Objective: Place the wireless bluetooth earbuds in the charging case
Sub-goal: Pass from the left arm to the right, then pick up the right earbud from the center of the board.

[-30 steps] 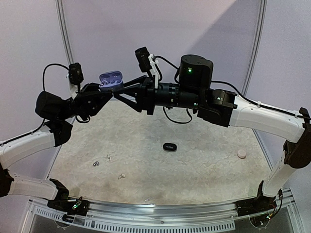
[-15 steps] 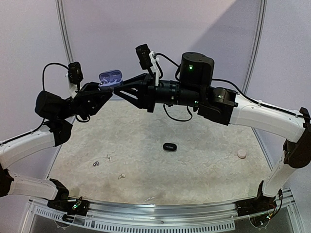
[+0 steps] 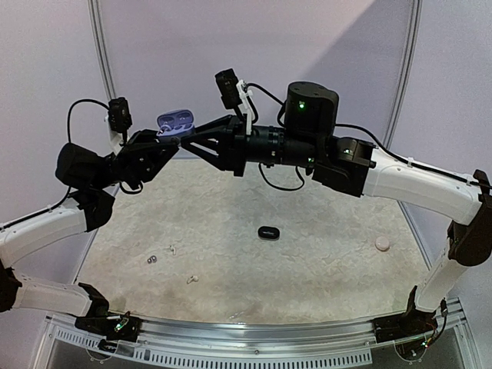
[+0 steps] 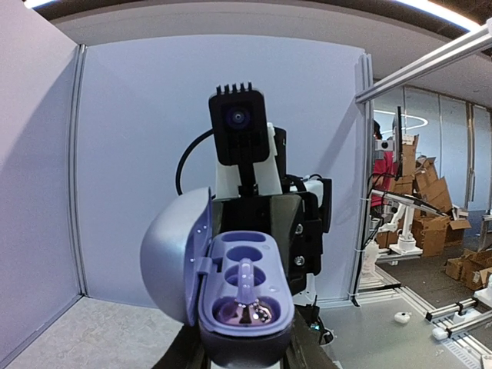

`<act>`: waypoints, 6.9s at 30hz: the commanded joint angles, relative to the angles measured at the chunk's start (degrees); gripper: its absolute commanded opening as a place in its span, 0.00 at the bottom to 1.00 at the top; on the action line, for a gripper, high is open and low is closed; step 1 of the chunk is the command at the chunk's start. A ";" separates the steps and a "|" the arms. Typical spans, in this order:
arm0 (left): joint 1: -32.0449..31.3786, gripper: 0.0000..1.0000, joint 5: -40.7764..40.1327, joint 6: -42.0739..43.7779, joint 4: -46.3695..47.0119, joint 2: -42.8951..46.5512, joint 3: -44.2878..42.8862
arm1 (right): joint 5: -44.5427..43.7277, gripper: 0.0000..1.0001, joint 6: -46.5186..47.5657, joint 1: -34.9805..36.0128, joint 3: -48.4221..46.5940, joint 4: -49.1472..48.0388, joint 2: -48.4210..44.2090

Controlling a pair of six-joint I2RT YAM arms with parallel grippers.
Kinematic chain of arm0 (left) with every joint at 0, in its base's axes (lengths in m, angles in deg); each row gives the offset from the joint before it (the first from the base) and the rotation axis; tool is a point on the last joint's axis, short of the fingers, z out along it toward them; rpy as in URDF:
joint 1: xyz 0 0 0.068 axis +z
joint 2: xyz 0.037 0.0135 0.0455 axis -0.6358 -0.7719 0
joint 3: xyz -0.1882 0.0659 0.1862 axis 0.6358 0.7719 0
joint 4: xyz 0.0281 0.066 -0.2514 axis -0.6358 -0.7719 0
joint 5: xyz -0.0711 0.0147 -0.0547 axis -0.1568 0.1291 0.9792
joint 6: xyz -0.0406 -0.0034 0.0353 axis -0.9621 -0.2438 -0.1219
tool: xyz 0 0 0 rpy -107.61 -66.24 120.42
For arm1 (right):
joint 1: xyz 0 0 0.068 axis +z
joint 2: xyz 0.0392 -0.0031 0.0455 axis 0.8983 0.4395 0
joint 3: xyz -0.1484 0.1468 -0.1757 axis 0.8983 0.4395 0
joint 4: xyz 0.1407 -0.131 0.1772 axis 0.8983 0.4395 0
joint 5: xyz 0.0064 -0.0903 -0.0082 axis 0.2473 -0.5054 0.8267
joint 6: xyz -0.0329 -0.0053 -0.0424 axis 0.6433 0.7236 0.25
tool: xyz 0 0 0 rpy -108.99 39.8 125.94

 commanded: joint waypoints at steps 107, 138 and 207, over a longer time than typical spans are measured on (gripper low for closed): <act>23.02 0.49 -40.78 75.64 -107.38 -28.56 -5.40 | -13.67 0.00 5.47 -4.58 24.11 -8.99 -18.19; 18.96 0.38 -36.34 74.83 -108.57 -25.44 0.39 | -14.99 0.00 5.09 -4.61 24.29 -7.25 -18.12; 10.19 0.28 -34.98 70.22 -106.78 -24.52 -2.19 | -18.07 0.00 5.47 -4.60 25.29 -2.97 -21.02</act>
